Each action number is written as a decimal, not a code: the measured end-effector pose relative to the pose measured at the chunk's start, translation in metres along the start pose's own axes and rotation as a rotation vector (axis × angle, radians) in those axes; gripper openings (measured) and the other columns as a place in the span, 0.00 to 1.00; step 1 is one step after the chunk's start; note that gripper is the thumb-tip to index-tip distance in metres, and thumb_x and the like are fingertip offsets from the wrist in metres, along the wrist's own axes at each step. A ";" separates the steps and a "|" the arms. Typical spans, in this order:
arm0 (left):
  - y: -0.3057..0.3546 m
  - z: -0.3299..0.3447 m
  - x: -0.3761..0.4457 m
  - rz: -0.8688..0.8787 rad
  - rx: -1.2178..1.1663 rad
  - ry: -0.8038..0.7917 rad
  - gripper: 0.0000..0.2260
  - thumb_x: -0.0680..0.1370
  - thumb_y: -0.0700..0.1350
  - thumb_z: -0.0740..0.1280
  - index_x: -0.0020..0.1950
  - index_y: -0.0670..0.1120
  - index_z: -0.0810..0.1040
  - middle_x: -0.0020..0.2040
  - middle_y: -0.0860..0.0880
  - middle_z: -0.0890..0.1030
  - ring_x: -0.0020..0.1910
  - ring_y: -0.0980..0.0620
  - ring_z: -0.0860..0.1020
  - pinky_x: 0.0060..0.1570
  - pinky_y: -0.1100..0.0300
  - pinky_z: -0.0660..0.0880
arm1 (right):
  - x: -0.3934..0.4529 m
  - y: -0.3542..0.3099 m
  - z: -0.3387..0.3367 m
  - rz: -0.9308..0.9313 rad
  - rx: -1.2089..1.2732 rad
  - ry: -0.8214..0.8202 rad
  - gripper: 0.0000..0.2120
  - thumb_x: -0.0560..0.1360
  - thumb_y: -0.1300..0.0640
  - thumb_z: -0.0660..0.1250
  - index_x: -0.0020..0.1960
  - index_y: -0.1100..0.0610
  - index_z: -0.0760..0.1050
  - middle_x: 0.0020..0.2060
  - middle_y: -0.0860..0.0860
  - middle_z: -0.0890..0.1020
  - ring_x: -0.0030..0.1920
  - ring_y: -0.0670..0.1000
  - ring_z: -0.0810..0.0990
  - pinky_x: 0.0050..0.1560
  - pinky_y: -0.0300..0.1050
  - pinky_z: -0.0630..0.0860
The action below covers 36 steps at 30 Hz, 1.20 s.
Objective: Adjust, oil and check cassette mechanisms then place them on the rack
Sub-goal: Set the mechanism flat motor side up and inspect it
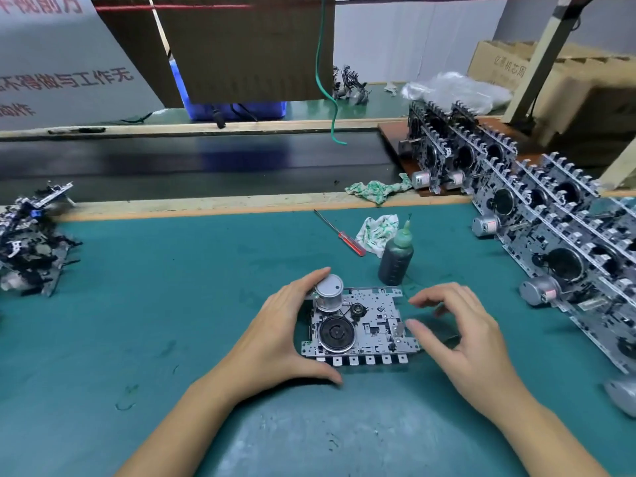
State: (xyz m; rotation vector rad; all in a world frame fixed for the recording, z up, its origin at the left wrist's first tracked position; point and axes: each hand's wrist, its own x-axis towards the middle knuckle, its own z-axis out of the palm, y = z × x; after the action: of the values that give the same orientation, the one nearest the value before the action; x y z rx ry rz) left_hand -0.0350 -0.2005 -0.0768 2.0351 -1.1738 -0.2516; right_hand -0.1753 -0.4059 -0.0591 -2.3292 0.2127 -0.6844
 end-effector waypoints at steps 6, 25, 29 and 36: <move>-0.002 0.000 0.000 0.025 -0.028 -0.032 0.53 0.54 0.65 0.78 0.69 0.76 0.46 0.66 0.78 0.56 0.69 0.68 0.61 0.67 0.71 0.59 | 0.030 -0.019 -0.005 -0.159 -0.340 -0.559 0.50 0.60 0.26 0.65 0.75 0.45 0.51 0.69 0.33 0.55 0.69 0.31 0.48 0.66 0.23 0.40; 0.009 -0.007 0.011 -0.345 -1.149 -0.005 0.45 0.66 0.75 0.58 0.68 0.39 0.69 0.64 0.41 0.77 0.63 0.47 0.74 0.68 0.53 0.66 | 0.048 -0.035 0.002 0.165 0.499 -0.756 0.28 0.58 0.45 0.77 0.56 0.48 0.76 0.52 0.40 0.83 0.54 0.41 0.80 0.54 0.34 0.74; 0.025 0.003 0.019 -0.346 -1.537 -0.353 0.53 0.63 0.73 0.68 0.72 0.43 0.46 0.33 0.44 0.81 0.34 0.49 0.81 0.40 0.58 0.78 | 0.033 -0.053 0.021 0.447 1.187 -0.877 0.51 0.57 0.42 0.80 0.71 0.59 0.62 0.65 0.58 0.75 0.64 0.50 0.75 0.51 0.41 0.78; 0.021 0.006 0.018 -0.257 -1.762 -0.340 0.45 0.70 0.71 0.60 0.74 0.38 0.64 0.73 0.37 0.65 0.73 0.40 0.63 0.73 0.43 0.56 | 0.017 -0.040 0.012 0.224 0.378 -0.339 0.14 0.70 0.35 0.65 0.36 0.42 0.81 0.32 0.38 0.79 0.37 0.37 0.75 0.44 0.36 0.69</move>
State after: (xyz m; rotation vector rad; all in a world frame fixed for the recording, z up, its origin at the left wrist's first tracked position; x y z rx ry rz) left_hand -0.0412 -0.2240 -0.0629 0.5158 -0.3803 -1.2445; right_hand -0.1559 -0.3742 -0.0329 -1.9793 0.1685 -0.1911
